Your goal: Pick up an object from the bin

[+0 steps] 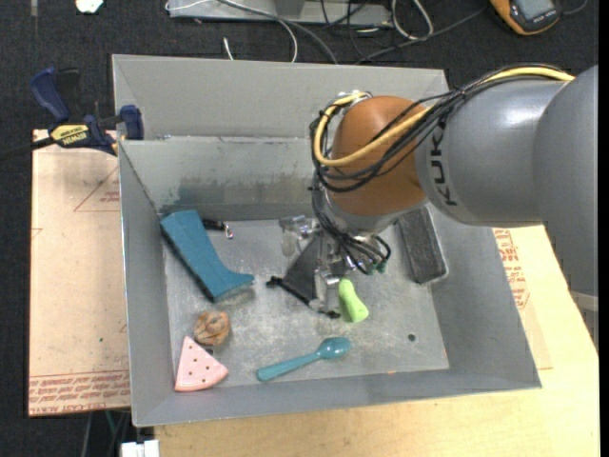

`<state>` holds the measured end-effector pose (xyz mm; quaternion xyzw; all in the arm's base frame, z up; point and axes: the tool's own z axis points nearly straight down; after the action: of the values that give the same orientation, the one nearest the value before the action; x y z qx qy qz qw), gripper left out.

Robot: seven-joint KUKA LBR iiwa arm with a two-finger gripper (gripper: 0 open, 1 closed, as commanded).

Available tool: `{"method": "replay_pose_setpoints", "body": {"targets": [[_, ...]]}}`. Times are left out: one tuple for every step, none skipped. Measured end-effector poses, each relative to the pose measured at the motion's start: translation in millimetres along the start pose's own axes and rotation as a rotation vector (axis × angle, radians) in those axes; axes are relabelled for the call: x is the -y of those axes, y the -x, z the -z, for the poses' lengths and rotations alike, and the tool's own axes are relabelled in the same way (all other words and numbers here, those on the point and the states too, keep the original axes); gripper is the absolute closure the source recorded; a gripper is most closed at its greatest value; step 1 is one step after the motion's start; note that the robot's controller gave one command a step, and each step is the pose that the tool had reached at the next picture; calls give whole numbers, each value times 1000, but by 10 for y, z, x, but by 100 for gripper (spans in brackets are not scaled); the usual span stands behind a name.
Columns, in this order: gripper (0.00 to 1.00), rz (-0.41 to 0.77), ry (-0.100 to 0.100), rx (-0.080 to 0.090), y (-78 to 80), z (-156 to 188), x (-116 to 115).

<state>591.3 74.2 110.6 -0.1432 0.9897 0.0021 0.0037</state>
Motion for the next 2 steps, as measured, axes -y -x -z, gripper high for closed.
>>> {"method": "replay_pose_setpoints", "body": {"targets": [[0, -31, -1, 1, -120, 99, 312], [0, -64, 3, 6, -137, 16, 346]]}}
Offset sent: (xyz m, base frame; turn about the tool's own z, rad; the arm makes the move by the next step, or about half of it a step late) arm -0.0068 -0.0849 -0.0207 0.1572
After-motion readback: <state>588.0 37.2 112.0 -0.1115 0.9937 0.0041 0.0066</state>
